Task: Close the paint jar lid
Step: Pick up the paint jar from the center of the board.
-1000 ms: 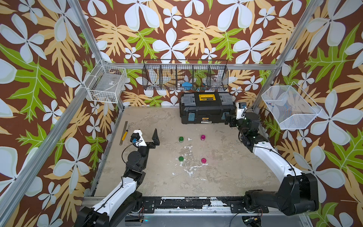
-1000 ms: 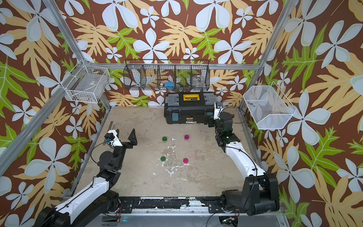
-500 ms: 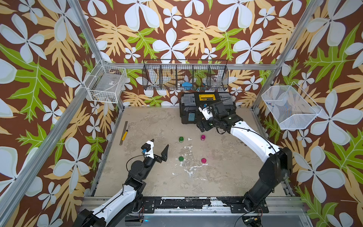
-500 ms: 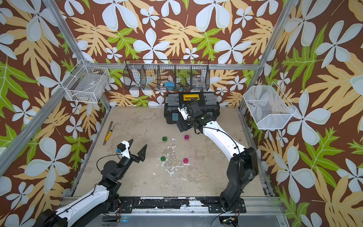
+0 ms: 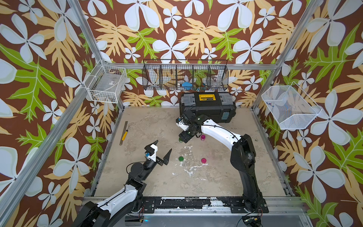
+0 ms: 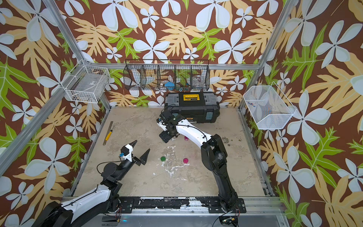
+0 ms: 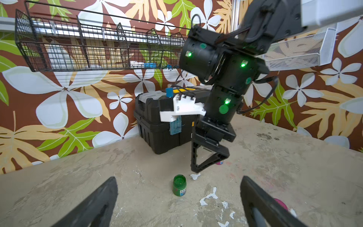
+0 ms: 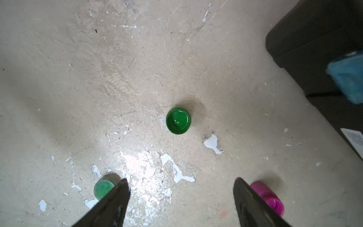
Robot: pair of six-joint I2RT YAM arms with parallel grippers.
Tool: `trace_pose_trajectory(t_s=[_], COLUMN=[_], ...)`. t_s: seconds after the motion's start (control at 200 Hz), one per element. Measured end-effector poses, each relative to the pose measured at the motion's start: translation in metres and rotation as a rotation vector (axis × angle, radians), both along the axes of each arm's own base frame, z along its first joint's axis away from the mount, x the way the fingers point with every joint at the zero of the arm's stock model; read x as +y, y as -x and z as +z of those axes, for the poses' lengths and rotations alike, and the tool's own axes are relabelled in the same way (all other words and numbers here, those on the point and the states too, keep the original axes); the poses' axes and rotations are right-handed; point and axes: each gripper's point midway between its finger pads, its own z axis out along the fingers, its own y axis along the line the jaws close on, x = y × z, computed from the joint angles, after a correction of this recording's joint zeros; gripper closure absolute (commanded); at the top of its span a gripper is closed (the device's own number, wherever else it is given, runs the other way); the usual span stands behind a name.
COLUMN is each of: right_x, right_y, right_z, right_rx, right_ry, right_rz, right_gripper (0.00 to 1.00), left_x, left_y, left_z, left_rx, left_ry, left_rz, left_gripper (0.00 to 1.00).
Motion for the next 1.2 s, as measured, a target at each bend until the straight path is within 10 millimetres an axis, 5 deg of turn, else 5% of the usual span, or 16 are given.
trace_pose_trajectory(t_s=[0.345, 1.201], right_x=[0.016, 0.032], right_y=[-0.010, -0.017], right_z=[-0.039, -0.071], right_rx=[0.073, 0.115], right_ry=[0.044, 0.055], right_rz=[-0.024, -0.045], right_gripper=[0.24, 0.48], left_x=[-0.003, -0.005], left_y=[0.002, 0.000], left_z=[0.001, -0.016], left_rx=[-0.005, 0.061], left_ry=[-0.001, -0.025], left_rz=[-0.019, -0.024], left_gripper=[0.02, 0.02])
